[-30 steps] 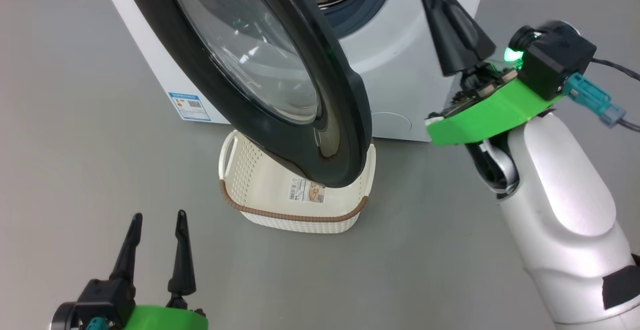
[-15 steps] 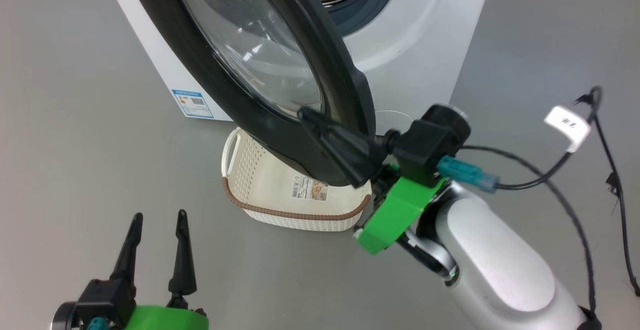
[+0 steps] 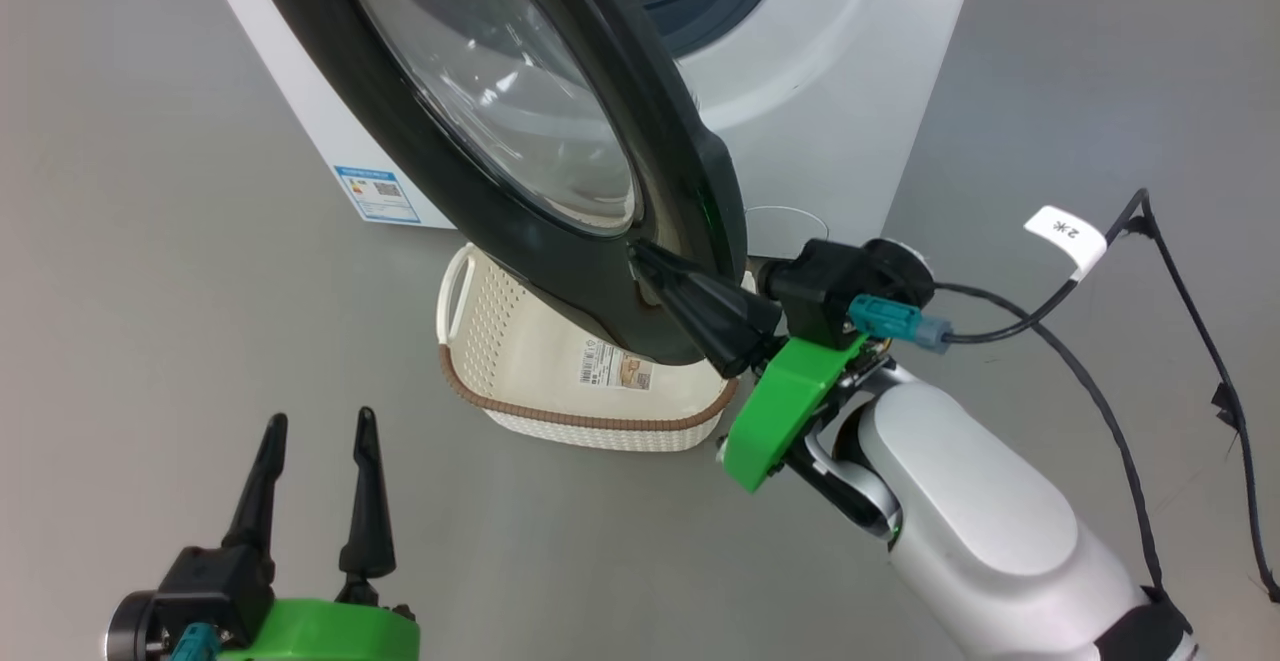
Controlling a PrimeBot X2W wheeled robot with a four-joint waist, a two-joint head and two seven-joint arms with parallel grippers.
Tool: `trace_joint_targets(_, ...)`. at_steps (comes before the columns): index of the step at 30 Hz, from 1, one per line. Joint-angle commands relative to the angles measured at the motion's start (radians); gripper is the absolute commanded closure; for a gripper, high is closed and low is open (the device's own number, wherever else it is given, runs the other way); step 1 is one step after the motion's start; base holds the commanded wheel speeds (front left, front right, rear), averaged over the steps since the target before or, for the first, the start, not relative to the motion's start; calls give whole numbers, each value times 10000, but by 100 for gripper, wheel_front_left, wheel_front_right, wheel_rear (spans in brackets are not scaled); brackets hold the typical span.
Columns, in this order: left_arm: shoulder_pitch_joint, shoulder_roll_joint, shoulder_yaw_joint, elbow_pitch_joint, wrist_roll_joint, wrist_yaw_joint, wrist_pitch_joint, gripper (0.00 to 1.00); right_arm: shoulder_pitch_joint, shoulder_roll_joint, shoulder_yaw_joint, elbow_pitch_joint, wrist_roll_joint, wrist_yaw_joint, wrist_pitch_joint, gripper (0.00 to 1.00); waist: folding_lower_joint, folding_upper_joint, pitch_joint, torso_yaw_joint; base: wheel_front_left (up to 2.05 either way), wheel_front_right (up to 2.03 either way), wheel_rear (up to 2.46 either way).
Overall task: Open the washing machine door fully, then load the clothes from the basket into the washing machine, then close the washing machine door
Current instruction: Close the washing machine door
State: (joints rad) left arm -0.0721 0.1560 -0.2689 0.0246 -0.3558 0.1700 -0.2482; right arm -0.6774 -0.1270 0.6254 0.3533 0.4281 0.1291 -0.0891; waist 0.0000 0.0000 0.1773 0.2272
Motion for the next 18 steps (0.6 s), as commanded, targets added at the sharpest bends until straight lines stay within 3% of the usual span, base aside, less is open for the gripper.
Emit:
trace_joint_targets(1, -361, 134, 318, -176, 5, -88, -106, 0, -199, 284, 58, -113, 78, 16, -122, 100, 0, 0, -1, -4, 0, 0, 0)
trace_joint_targets(18, -618, 38, 376, -244, 143, -87, -129, 0, -1608, 238, -332, 1613, 237, 16, -636, 100, 0, 0, 493, -2, 0, 0, 0)
